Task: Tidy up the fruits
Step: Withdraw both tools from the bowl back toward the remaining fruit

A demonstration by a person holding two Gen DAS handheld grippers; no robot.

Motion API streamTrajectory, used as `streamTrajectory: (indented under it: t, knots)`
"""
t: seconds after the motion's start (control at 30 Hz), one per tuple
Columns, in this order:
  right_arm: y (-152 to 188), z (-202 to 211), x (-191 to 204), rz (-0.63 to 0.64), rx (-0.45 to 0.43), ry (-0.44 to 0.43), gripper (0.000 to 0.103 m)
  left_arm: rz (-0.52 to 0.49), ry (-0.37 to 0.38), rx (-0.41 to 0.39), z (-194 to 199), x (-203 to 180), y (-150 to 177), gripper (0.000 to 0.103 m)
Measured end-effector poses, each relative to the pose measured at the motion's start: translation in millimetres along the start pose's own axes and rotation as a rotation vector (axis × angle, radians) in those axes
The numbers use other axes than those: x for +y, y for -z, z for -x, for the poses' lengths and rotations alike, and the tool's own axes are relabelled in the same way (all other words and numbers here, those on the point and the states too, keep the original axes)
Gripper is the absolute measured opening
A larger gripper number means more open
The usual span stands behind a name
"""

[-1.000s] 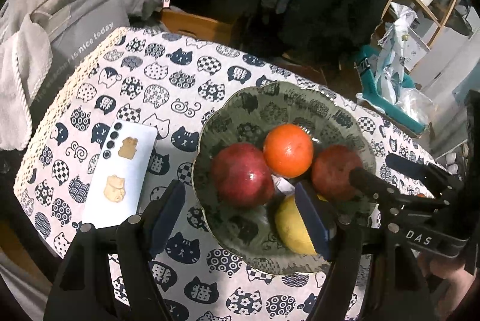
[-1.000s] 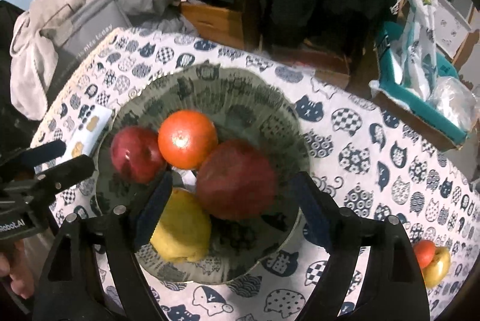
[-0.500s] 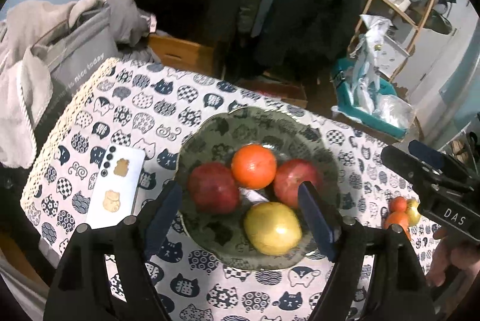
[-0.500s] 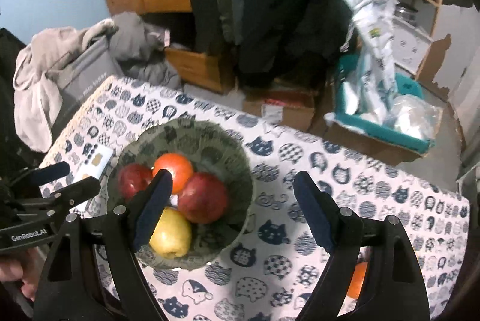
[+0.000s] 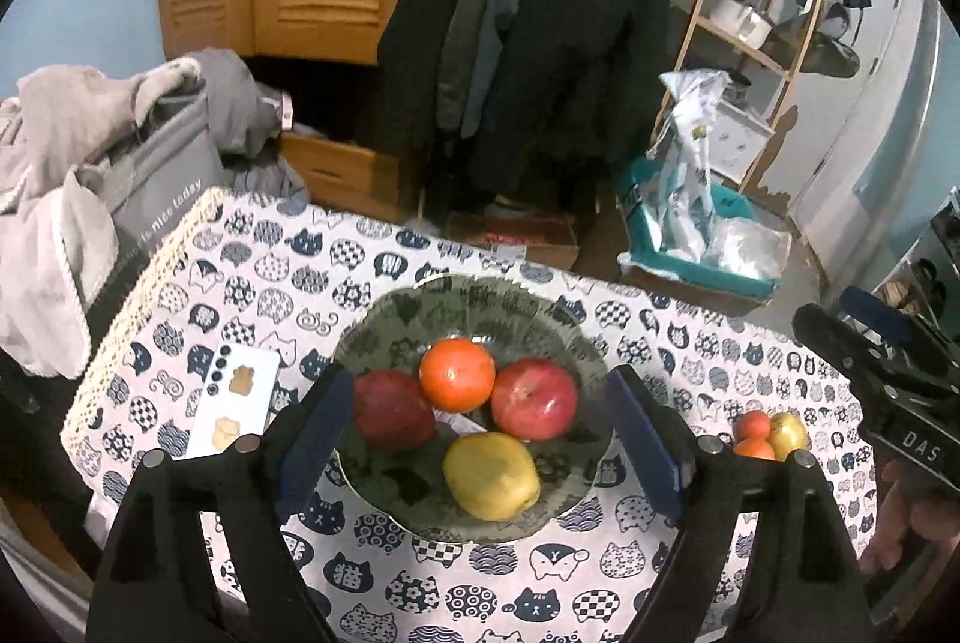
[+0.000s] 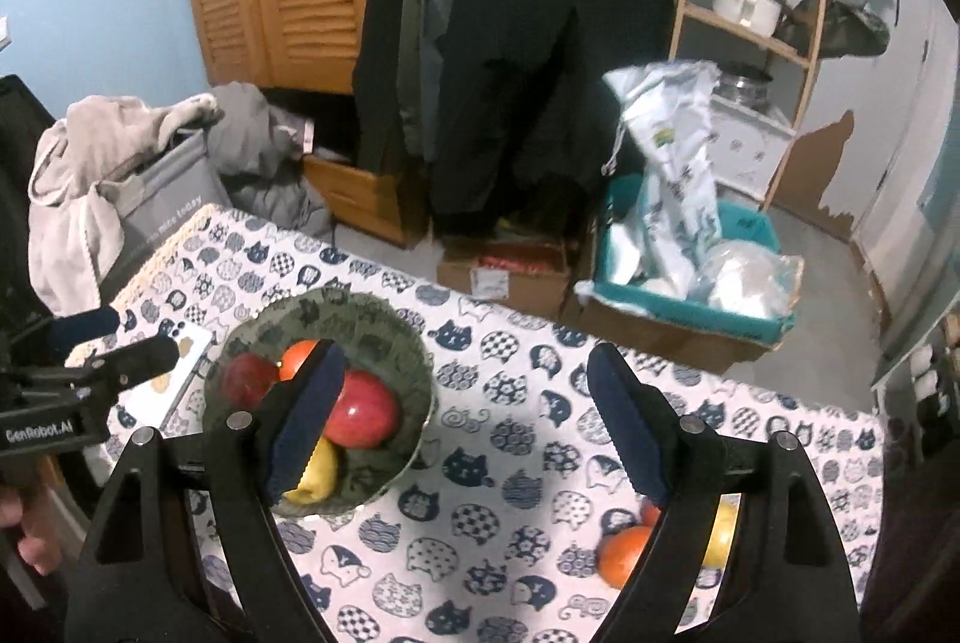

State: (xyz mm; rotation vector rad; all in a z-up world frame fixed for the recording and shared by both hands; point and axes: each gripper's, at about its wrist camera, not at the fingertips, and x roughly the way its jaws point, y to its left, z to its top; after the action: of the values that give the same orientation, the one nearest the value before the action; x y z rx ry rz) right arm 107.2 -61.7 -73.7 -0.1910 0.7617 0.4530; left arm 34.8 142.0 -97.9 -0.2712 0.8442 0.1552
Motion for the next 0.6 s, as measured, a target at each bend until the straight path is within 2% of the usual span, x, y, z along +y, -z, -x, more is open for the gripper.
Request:
streamTrajectory:
  t: [0.37, 0.5, 0.6]
  knots:
    - [2.1, 63.2, -18.3, 0.008, -0.131, 0.022, 0.086, -0.058, 0.015, -0.097, 35.8, -26.1, -4.8, 0.095]
    - [5.2, 80.4, -27.0, 0.006, -0.168, 0.038, 0.088, -0.086, 0.022, -0.142, 50.5, -39.1, -5.0, 0.102]
    - [9.6, 92.7, -34.0, 0.007, -0.191, 0.06, 0.088, -0.108, 0.02, -0.166, 58.7, -49.1, -4.8, 0.102]
